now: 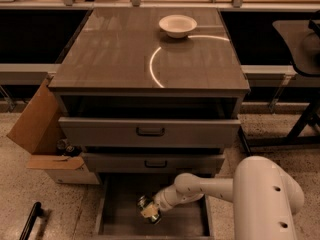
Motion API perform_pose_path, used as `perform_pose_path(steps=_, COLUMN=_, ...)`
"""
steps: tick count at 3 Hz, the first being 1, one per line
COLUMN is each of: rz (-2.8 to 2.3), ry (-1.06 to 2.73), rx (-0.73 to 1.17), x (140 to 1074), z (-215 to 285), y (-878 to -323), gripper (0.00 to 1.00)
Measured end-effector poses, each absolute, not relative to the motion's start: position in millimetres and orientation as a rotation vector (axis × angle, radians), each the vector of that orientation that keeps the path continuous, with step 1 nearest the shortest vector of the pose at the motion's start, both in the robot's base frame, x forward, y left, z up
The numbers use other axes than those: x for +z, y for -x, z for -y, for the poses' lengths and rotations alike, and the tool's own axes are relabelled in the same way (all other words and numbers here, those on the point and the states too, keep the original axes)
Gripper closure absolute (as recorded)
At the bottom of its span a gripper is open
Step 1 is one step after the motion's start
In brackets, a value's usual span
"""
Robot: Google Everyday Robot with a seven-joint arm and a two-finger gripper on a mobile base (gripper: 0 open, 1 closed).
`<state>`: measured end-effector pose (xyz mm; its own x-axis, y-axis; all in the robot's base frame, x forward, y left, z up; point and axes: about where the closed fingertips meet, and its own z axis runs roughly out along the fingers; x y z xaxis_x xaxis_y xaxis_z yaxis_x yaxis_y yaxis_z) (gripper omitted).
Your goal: Place green can into bottom drawer
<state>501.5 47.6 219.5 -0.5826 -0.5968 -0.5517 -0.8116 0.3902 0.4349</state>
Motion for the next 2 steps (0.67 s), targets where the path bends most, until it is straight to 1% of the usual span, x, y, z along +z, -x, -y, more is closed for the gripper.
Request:
perform_pose_path(steps=1, rz=-2.377, ry=1.244, rx=0.981, x=212.3, z=-49.6, y=-501.9, gripper=0.04)
perform_pose_path(steps=2, rz=-2.382, ry=1.241, rx=0.980, x=211.5, z=-47.5, y=-501.2, gripper=0.00)
